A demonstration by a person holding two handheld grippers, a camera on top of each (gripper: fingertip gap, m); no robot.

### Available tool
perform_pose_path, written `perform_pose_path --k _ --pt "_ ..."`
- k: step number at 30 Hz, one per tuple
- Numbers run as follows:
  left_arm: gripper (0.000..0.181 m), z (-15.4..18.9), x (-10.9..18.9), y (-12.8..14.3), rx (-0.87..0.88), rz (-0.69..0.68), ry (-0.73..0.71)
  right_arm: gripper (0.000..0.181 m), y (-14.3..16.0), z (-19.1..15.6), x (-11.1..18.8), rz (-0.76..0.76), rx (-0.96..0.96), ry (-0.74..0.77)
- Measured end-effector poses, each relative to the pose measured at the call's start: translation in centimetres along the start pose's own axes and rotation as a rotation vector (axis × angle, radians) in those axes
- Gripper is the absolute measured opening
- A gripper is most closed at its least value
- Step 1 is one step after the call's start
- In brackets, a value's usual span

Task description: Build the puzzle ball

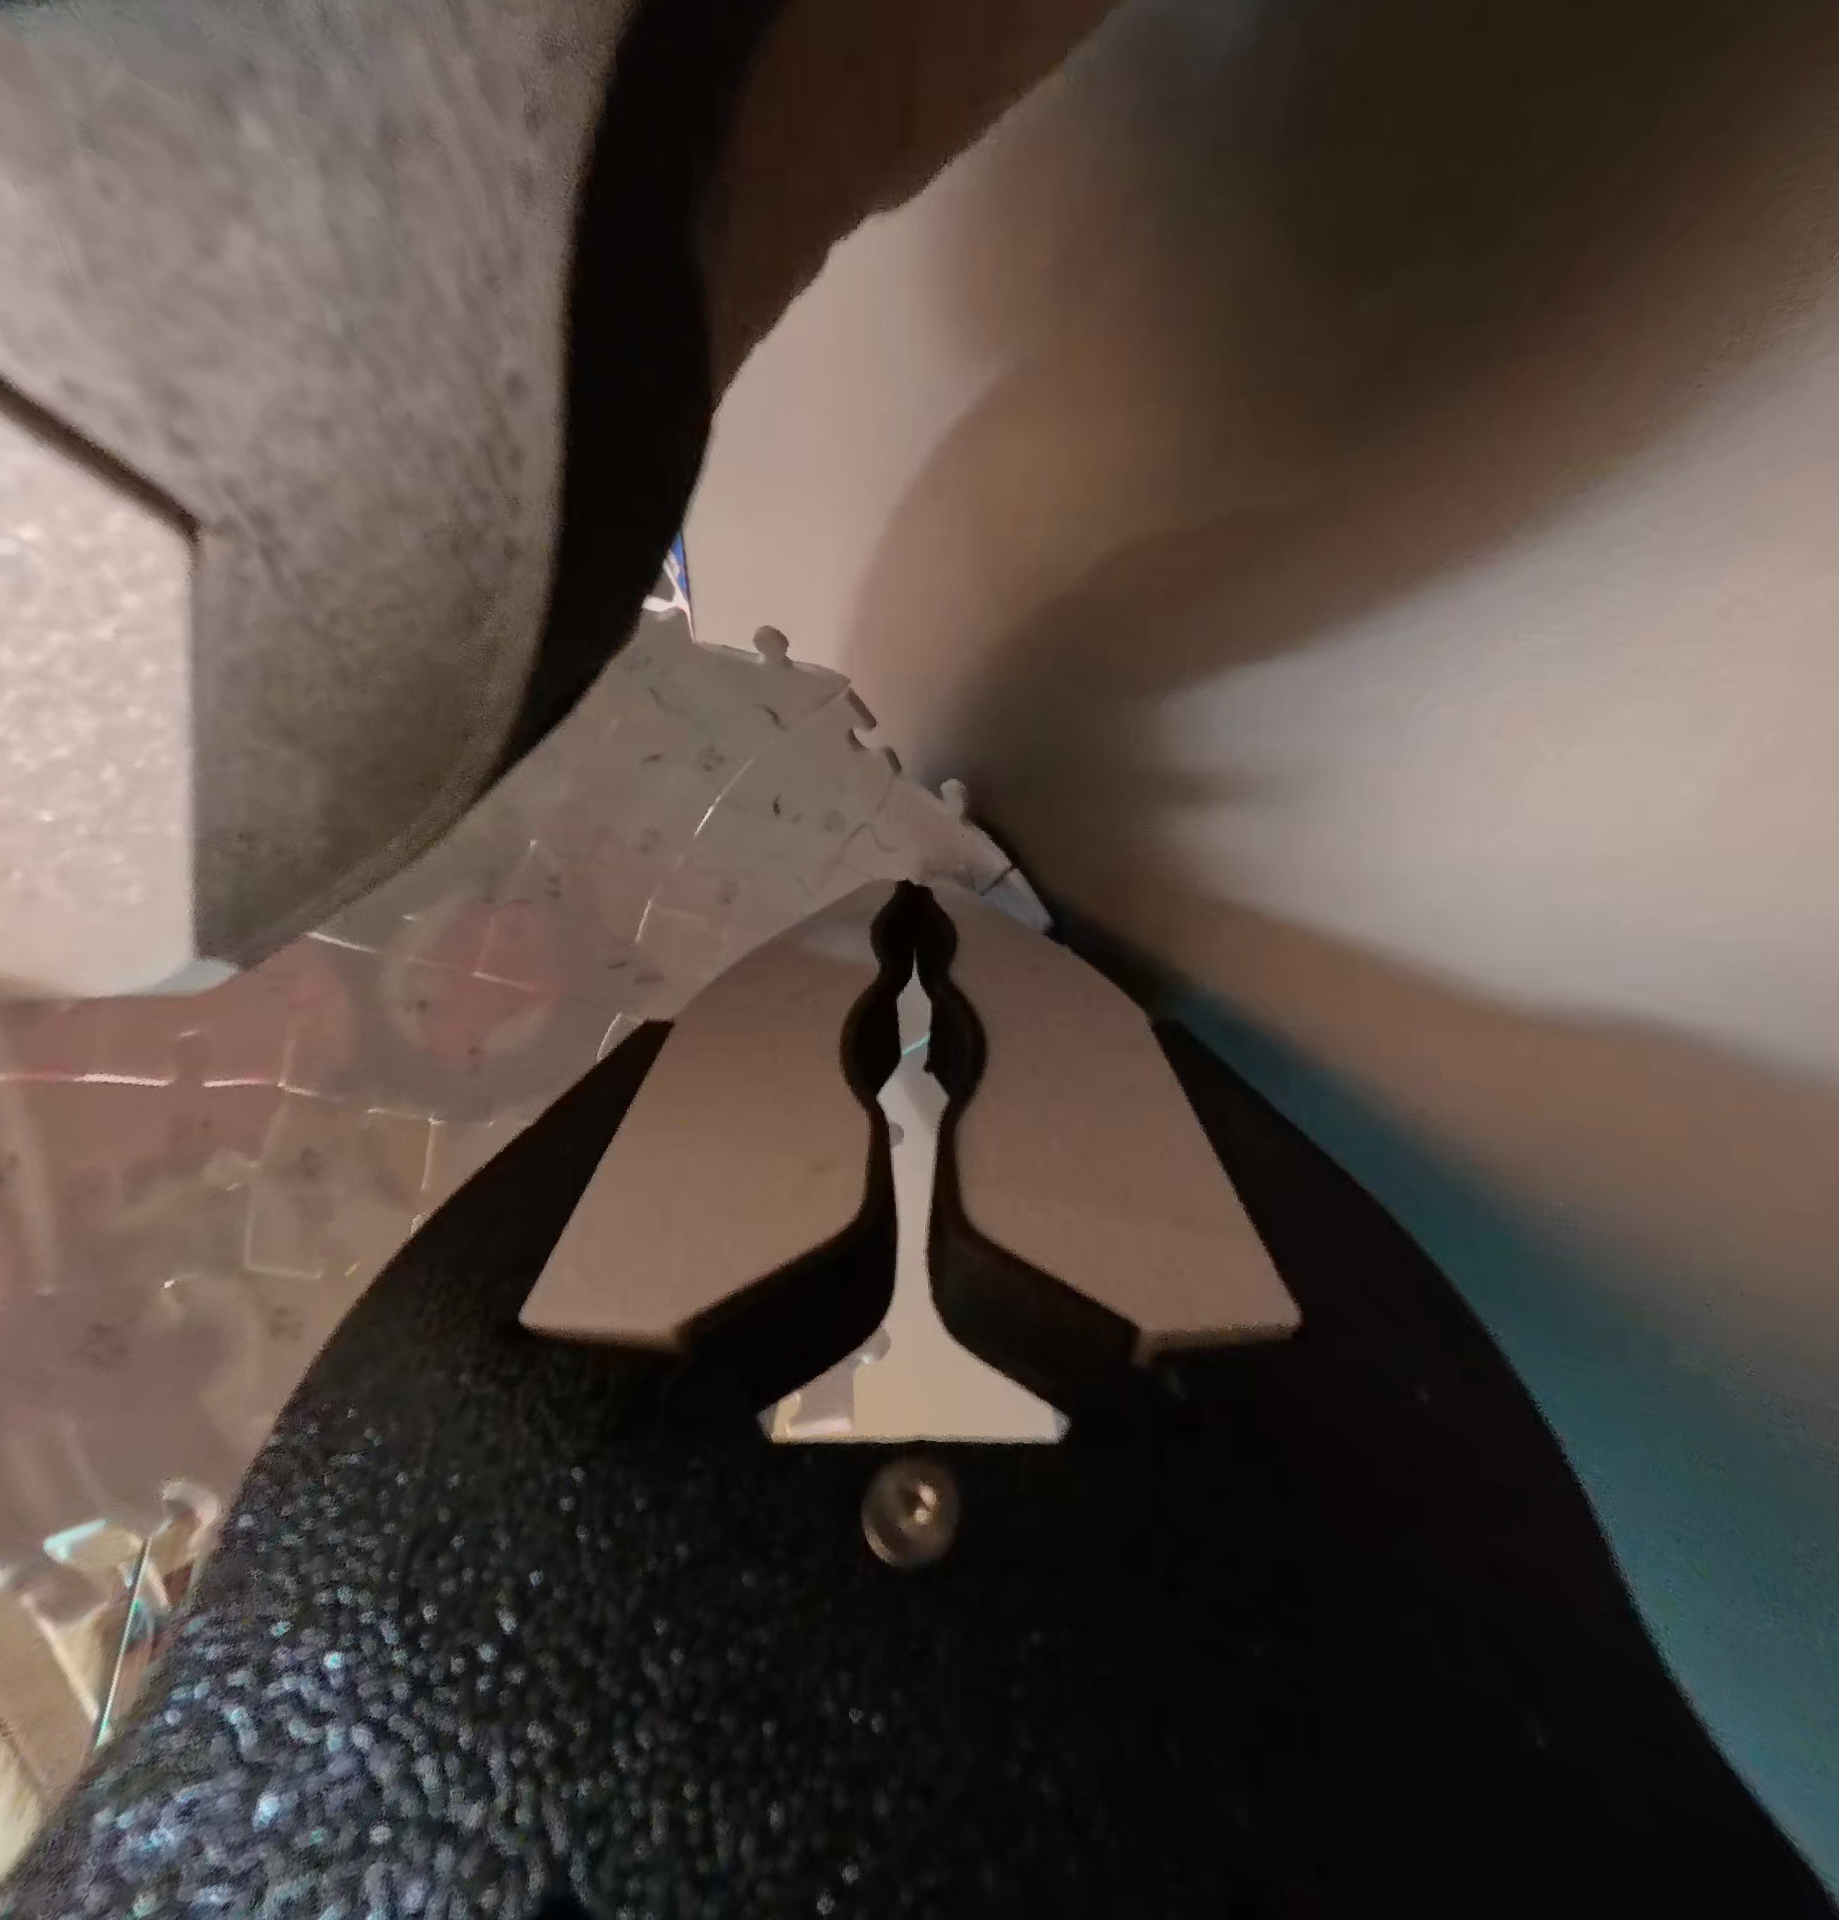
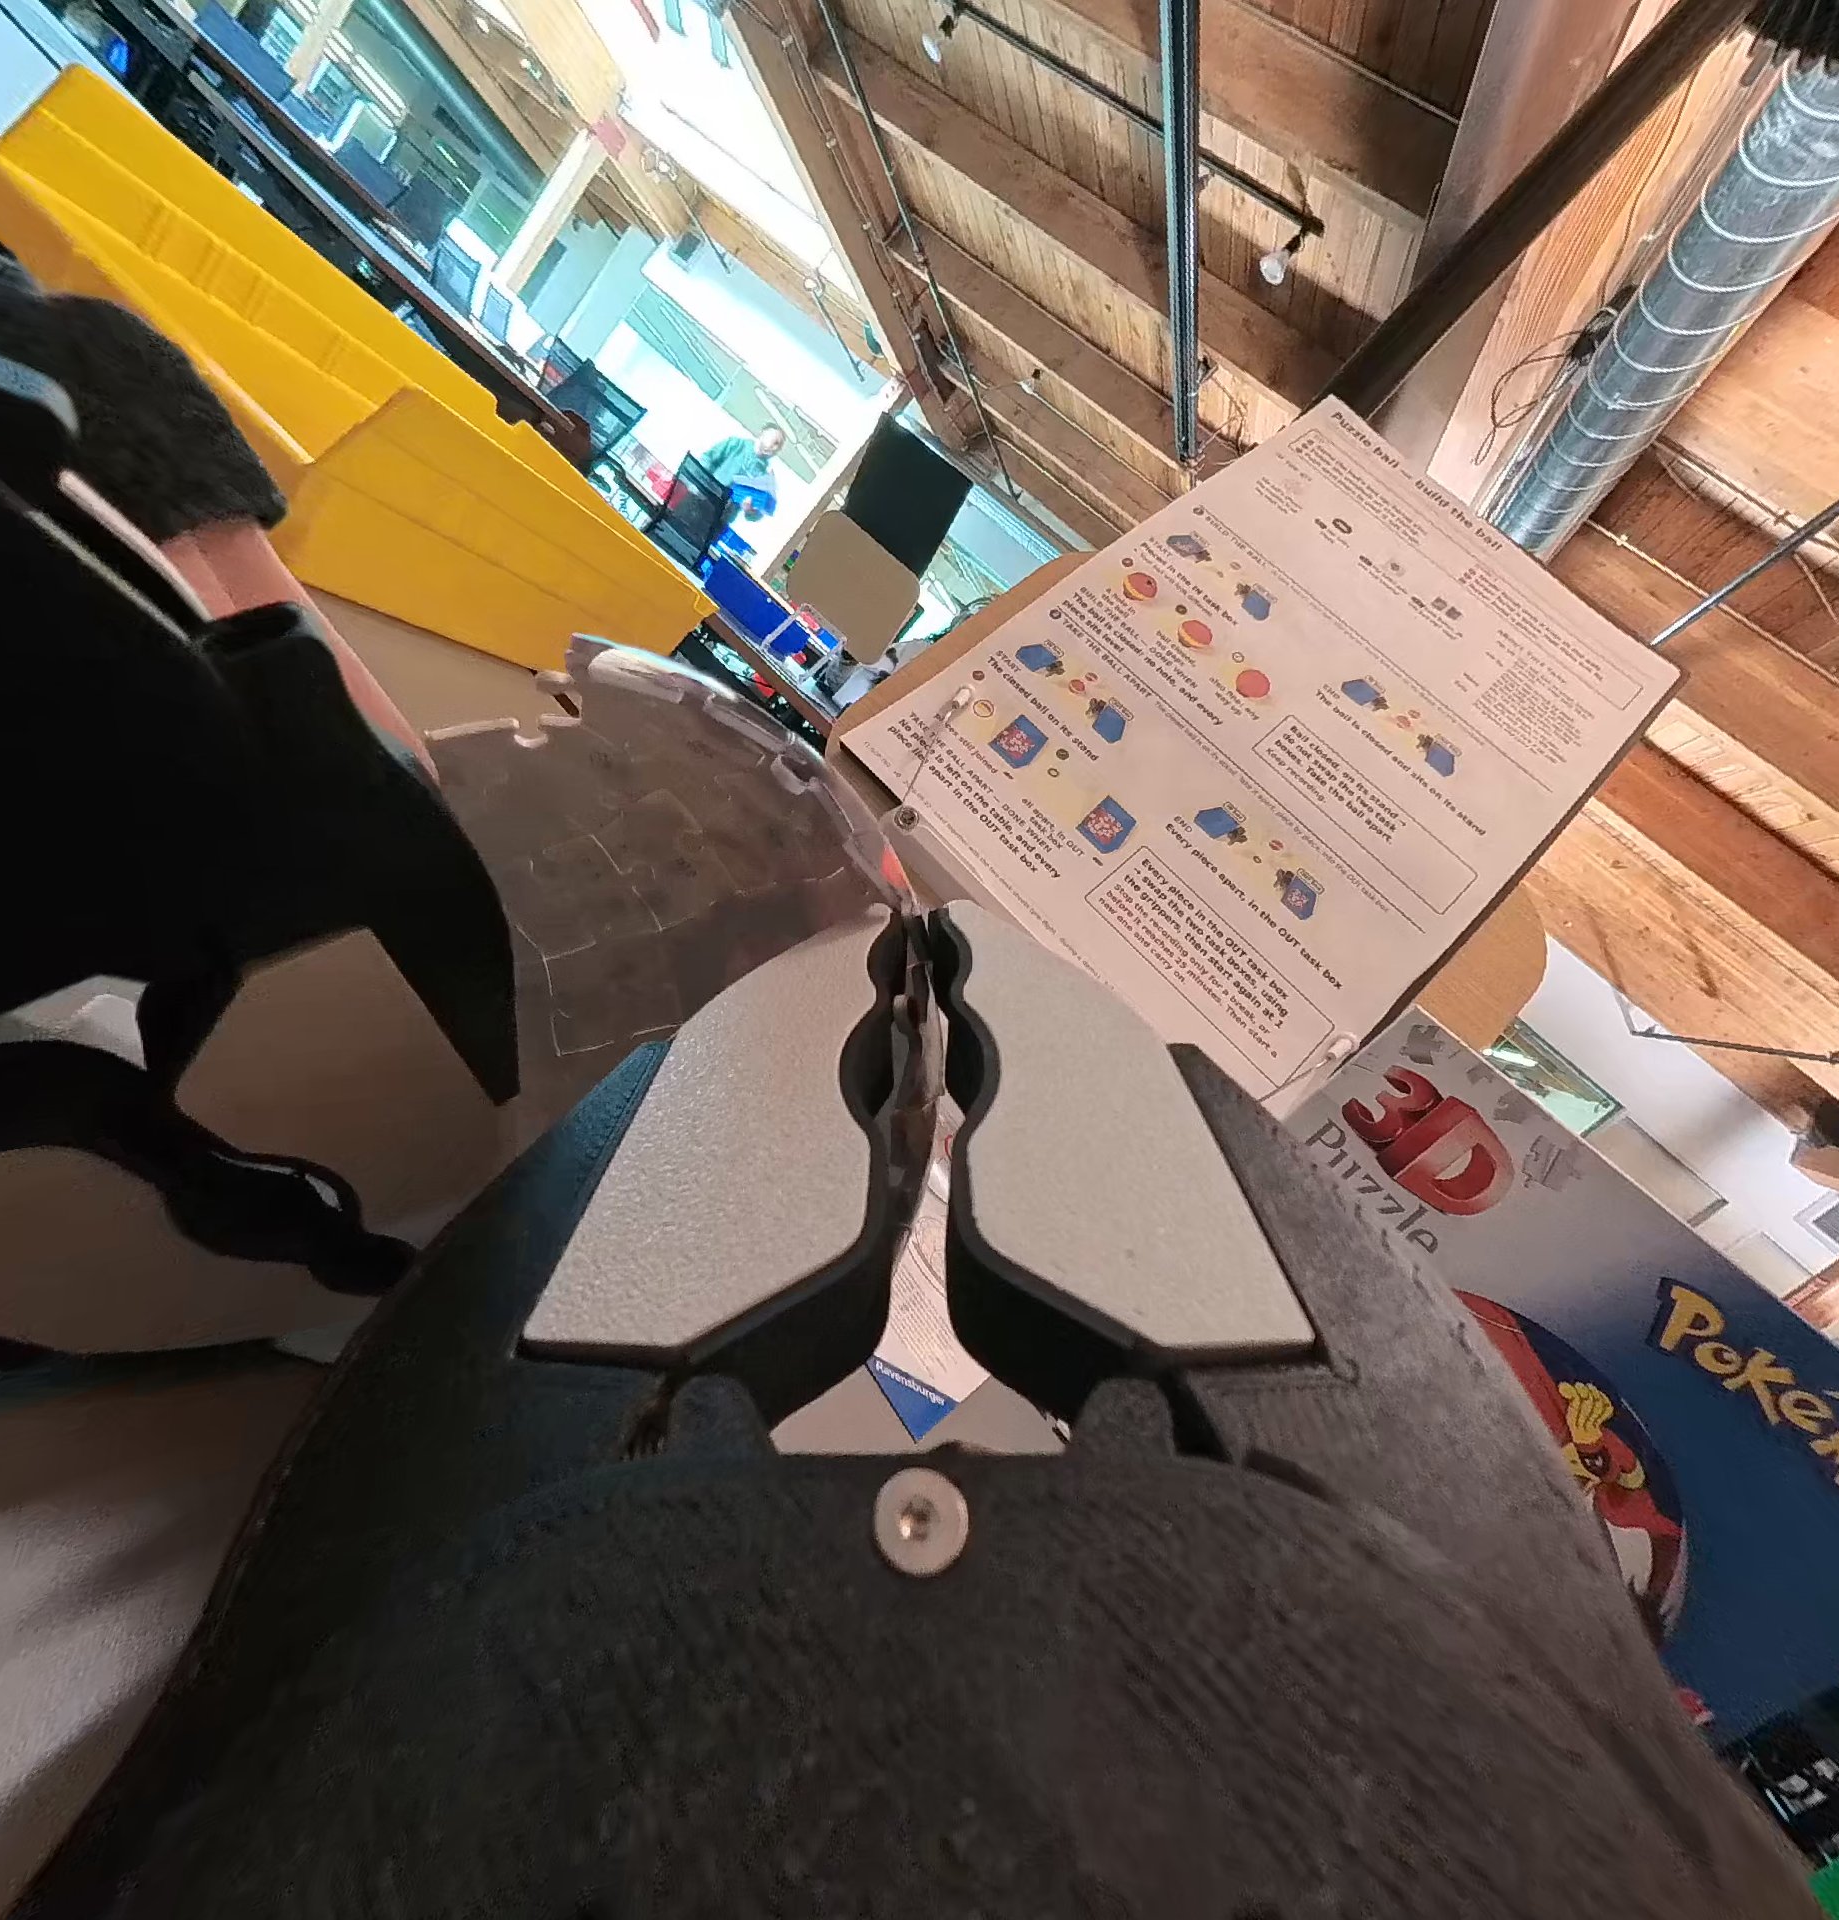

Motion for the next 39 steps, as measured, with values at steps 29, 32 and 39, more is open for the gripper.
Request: perform_pose_path --k 29,32,39 --pt "0.000 0.3 1.4 1.7 0.090 -0.106 -0.100 0.004 -0.9 -0.6 0.2 0.036 0.112 0.003" --pt "0.000 0.7 1.1 1.5 0.073 -0.105 -0.081 0.005 -1.0 -0.7 0.2 0.045 0.112 -0.001" --pt "0.000 0.7 1.0 1.4 0.031 -0.152 -0.079 0.005 -1.3 -0.7 0.3 0.061 0.109 -0.003"
Point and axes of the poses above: each gripper's, where its closed fingertips meet, x back along the fingers, y out of its underside, z = x × y across the jaws, the point moved 4 cm from there along x, back along the fingers, and after that the axes turned 10 degrees about -z, right-handed, at the moved point
